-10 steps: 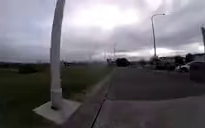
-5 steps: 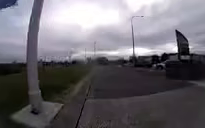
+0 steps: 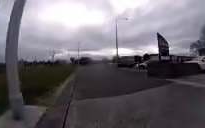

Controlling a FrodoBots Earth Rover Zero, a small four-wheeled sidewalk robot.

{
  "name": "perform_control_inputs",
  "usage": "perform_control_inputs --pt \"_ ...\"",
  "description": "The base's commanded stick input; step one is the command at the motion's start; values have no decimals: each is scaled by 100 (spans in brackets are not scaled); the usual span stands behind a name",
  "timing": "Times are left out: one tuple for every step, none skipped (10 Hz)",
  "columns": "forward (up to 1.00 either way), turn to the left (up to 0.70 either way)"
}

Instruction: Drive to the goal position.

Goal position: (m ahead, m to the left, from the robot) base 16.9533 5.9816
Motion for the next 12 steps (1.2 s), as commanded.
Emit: perform_control_inputs --pt "0 0" --pt "0 0" --pt "0 0" --pt "0 0" --pt "0 0" --pt "0 0" --pt "85 0" --pt "85 0" --pt "85 0" --pt "85 0" --pt "85 0" --pt "85 0"
